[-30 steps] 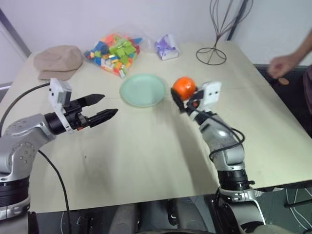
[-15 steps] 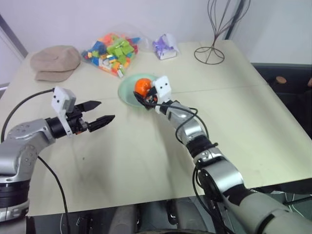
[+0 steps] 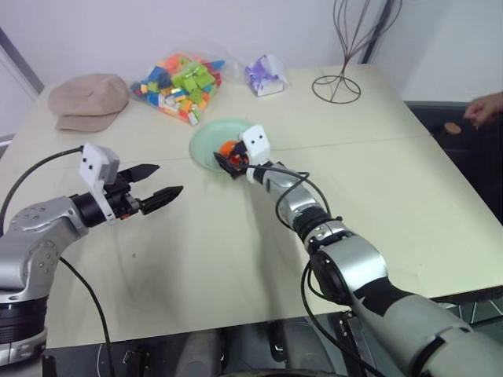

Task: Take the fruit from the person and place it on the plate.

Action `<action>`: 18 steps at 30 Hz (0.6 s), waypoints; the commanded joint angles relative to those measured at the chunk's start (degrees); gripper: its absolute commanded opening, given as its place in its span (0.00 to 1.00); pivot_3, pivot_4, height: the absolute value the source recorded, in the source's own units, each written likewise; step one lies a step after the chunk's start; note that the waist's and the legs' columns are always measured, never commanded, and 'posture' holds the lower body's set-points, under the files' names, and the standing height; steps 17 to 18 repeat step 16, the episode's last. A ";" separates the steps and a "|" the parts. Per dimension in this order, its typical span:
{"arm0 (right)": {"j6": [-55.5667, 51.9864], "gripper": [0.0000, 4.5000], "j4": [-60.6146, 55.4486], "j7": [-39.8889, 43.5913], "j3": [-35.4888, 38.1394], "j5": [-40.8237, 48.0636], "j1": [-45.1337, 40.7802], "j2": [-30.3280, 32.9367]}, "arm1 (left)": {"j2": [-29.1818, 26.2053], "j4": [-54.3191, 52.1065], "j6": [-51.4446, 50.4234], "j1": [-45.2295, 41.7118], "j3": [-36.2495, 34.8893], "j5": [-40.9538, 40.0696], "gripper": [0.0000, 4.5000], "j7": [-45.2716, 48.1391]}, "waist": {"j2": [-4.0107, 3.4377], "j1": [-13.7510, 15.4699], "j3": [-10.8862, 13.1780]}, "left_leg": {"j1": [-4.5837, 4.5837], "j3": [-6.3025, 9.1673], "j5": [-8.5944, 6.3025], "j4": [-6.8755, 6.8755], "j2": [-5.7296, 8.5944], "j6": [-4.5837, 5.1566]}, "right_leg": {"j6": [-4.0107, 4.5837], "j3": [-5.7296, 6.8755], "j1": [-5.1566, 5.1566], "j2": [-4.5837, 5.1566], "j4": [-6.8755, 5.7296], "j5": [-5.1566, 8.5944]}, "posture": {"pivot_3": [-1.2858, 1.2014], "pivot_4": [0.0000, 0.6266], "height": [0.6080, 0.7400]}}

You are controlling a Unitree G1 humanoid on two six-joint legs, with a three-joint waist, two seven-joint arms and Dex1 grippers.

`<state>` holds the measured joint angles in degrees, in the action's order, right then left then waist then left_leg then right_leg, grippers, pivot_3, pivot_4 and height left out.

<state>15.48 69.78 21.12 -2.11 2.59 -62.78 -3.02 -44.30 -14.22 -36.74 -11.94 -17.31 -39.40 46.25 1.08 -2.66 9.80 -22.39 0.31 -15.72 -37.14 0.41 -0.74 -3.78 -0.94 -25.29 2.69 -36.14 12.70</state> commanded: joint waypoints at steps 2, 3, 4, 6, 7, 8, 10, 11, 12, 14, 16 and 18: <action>-1.86 0.99 -14.40 2.81 3.72 4.72 0.09 1.37 | -0.24 -0.84 0.61 -0.87 -3.29 -0.85 1.00 -1.11 | -0.02 0.04 0.01 | -0.03 0.00 0.00 0.00 0.00 0.00 | 0.00 0.00 -0.03 0.00 0.00 0.00 | 0.52 0.24 1.00; -3.70 0.99 -18.67 3.63 3.98 5.63 1.38 1.76 | -0.35 -0.81 0.66 -0.66 -3.50 -0.75 1.00 -1.19 | -0.02 0.07 0.01 | -0.03 0.01 0.00 0.00 0.00 -0.01 | 0.00 0.01 -0.03 0.01 0.00 0.00 | 0.52 0.24 1.00; -8.20 0.99 -27.31 4.81 3.81 7.22 4.55 2.80 | -0.38 -0.59 0.75 -0.34 -3.74 -0.59 1.00 -1.22 | -0.02 0.16 0.01 | -0.04 0.01 0.00 0.01 0.00 0.00 | 0.00 0.01 -0.03 0.01 0.00 0.00 | 0.52 0.24 1.00; -17.13 0.99 -42.30 6.08 3.21 10.12 10.40 4.59 | -0.39 -0.20 0.87 0.09 -4.04 -0.30 1.00 -1.12 | -0.01 0.43 0.00 | -0.06 0.07 0.00 0.02 0.00 0.00 | 0.00 0.06 -0.01 0.05 0.03 0.00 | 0.52 0.24 1.00; -21.56 0.99 -49.24 6.19 2.83 11.30 13.49 5.68 | -0.29 0.05 1.06 0.21 -4.15 -0.05 1.00 -1.27 | 0.00 0.50 0.00 | -0.06 0.07 0.00 0.03 0.01 0.00 | -0.01 0.07 0.00 0.07 0.04 0.00 | 0.52 0.24 1.00; -26.36 0.99 -56.57 6.15 2.51 12.65 17.21 7.15 | -0.05 0.52 1.14 0.16 -4.26 0.22 1.00 -1.77 | 0.01 0.55 -0.01 | -0.07 0.07 0.00 0.03 0.01 0.00 | -0.01 0.07 0.00 0.08 0.05 0.00 | 0.52 0.24 1.00; -34.23 0.99 -68.67 6.21 1.82 14.32 23.96 10.38 | 0.32 1.29 1.53 0.18 -4.37 0.85 1.00 -2.60 | 0.01 0.62 -0.01 | -0.09 0.07 -0.01 0.02 0.02 0.00 | -0.01 0.07 0.00 0.10 0.06 0.00 | 0.52 0.24 1.00; -37.27 0.99 -73.18 6.17 1.57 14.94 26.67 11.81 | 0.45 1.63 1.82 0.28 -4.38 1.24 1.00 -2.90 | 0.01 0.61 -0.01 | -0.08 0.07 -0.01 0.03 0.03 0.01 | -0.01 0.07 0.00 0.12 0.05 0.00 | 0.52 0.24 1.00; -40.20 0.99 -77.32 6.22 1.48 15.63 29.57 13.43 | 0.63 1.86 2.16 0.56 -4.28 1.67 1.00 -3.14 | 0.01 0.60 -0.01 | -0.08 0.06 -0.01 0.02 0.04 0.01 | -0.01 0.06 0.00 0.12 0.04 0.00 | 0.52 0.24 1.00; -44.01 0.99 -82.69 6.17 1.36 16.31 33.68 15.82 | 1.06 2.17 3.01 0.95 -4.05 2.58 1.00 -3.70 | 0.01 0.21 -0.01 | -0.06 0.06 0.00 0.01 0.04 0.01 | -0.01 0.06 -0.01 0.10 0.01 0.00 | 0.52 0.24 1.00; -46.00 0.99 -85.38 5.94 1.63 16.56 36.48 17.35 | 1.64 2.43 3.47 0.98 -3.89 3.46 1.00 -4.76 | 0.00 0.12 0.00 | -0.02 0.05 0.00 0.01 0.02 0.01 | 0.00 0.04 -0.01 0.04 0.00 0.00 | 0.52 0.24 1.00; -46.00 0.99 -85.38 5.94 1.63 16.56 36.48 17.35 | 1.64 2.43 3.47 0.98 -3.89 3.46 1.00 -4.76 | 0.00 0.12 0.00 | -0.02 0.05 0.00 0.01 0.02 0.01 | 0.00 0.04 -0.01 0.04 0.00 0.00 | 0.52 0.24 1.00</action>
